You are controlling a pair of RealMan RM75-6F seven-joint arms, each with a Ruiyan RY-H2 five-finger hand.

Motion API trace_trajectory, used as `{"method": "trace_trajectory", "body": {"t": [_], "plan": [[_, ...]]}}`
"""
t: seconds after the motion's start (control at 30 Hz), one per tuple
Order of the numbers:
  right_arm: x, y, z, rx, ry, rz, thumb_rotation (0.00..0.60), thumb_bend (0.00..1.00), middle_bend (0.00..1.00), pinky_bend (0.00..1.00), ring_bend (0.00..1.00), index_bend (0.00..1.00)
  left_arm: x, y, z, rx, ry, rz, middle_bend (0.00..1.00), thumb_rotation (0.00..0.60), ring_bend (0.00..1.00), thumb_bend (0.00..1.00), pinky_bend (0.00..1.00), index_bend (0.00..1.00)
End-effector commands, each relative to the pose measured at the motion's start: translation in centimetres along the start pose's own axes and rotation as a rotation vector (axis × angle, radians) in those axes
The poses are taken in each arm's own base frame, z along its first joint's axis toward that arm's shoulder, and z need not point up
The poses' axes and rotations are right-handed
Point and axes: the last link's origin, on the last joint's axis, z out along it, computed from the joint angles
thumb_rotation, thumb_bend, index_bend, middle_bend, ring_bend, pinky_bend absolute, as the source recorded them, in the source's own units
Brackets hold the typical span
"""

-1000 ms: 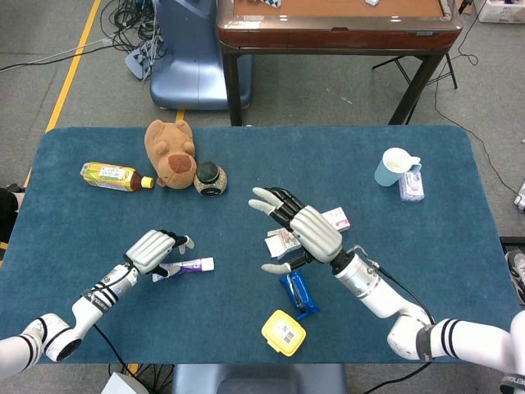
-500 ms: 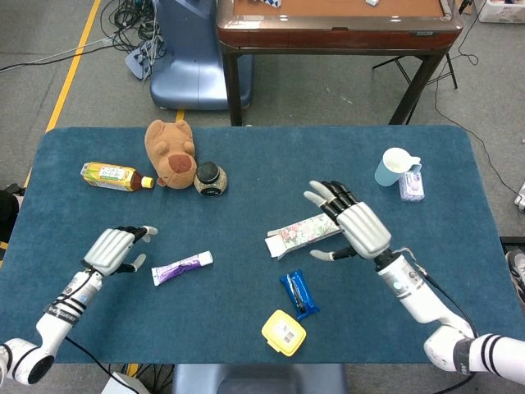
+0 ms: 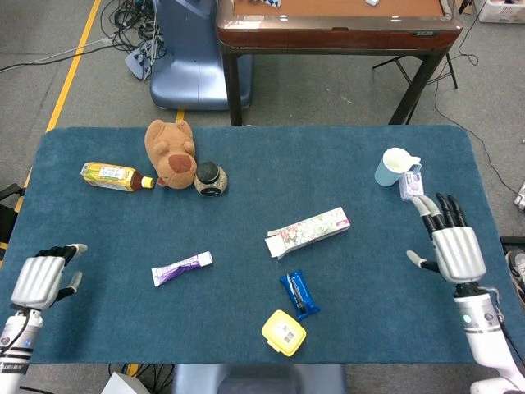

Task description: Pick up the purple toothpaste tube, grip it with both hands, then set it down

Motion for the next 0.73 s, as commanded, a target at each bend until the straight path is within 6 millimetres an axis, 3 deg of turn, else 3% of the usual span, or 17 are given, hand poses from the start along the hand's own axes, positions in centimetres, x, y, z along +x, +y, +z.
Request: {"method": "trace_trajectory", "body": {"t": [0.03, 0.2, 0.37, 0.73], "plan": [[-0.7, 1.5, -2.4, -0.066, -0.001, -0.040, 0.600, 0.09, 0.15, 0.00, 0.00, 0.06, 0.2, 0.0, -2.1, 0.035, 0.048, 0.010, 0.36, 0.600, 0.32, 0.39, 0.33, 0.29], [-1.3, 2.6, -4.8, -0.116, 0.016, -0.003, 0.600, 0.09, 0.16, 0.00, 0.00, 0.07, 0.3, 0.3, -3.7, 0.039, 0.098, 0.003, 0.36, 0.600, 0.32, 0.39, 0.33, 0.30], [-1.3, 3.0, -5.7, -0.129, 0.021, 0.042, 0.600, 0.09, 0.16, 0.00, 0.00, 0.07, 0.1, 0.8, -4.3, 0.011, 0.101, 0.001, 0.36, 0.600, 0.32, 0.39, 0.33, 0.31], [-1.1, 2.4, -6.8, -0.093, -0.071, 0.146, 0.600, 0.10, 0.15, 0.00, 0.00, 0.07, -0.4, 1.9, -2.8, -0.054, 0.113, -0.038, 0.36, 0.600, 0.32, 0.39, 0.33, 0.31]]}}
